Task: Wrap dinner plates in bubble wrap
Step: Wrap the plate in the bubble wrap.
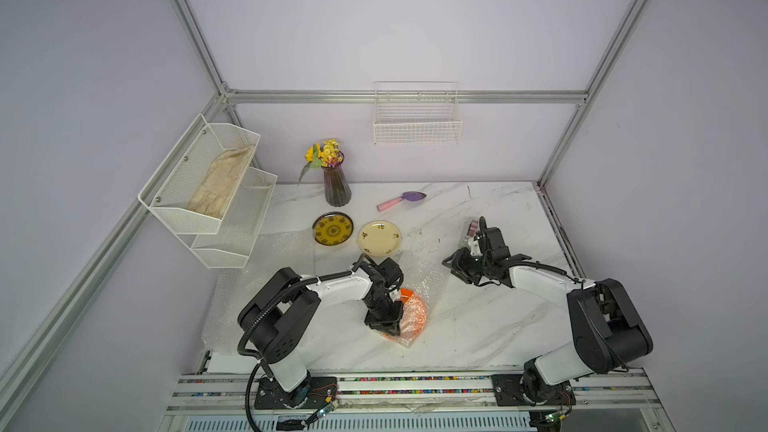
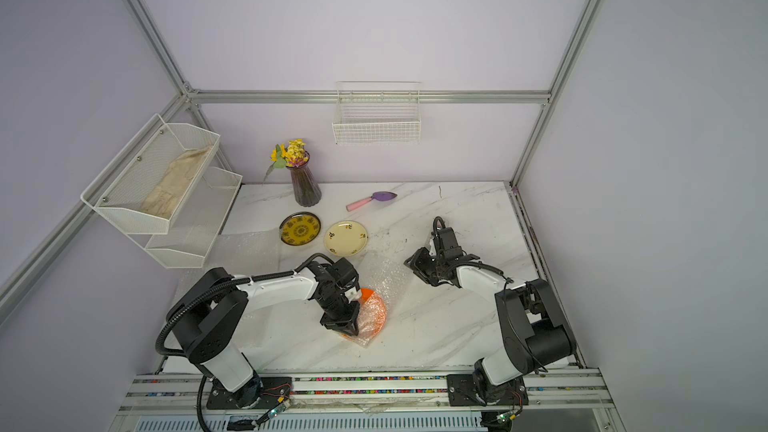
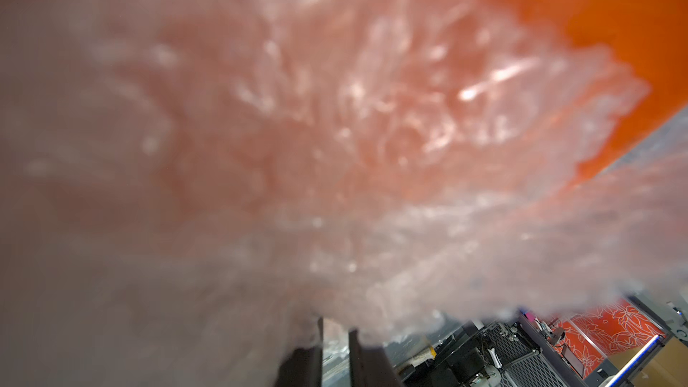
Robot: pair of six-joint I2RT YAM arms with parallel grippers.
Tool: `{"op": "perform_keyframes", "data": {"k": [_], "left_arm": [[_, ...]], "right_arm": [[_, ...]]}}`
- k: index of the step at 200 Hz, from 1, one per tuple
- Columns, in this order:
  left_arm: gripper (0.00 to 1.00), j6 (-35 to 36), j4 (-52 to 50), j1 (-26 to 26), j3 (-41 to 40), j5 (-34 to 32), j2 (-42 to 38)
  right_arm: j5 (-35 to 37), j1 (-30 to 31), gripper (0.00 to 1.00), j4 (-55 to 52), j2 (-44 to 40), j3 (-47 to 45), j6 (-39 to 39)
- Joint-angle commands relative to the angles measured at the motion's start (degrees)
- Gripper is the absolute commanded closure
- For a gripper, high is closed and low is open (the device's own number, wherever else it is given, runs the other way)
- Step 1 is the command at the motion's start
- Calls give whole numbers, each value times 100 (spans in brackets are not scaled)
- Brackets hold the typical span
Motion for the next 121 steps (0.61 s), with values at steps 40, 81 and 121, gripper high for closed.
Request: {"op": "perform_keyframes", "data": {"k": [40, 81, 121], "left_arm": [[84, 114, -455, 18, -78, -894, 331], [84, 120, -468, 18, -60, -891, 384], [84, 168, -486, 26, -47, -908, 402]], "right_arm": [[-738, -190, 40, -84, 201, -102, -669], [-760, -198, 43, 290, 733, -49, -669], [-309, -219, 65, 211, 829, 0, -625]]}}
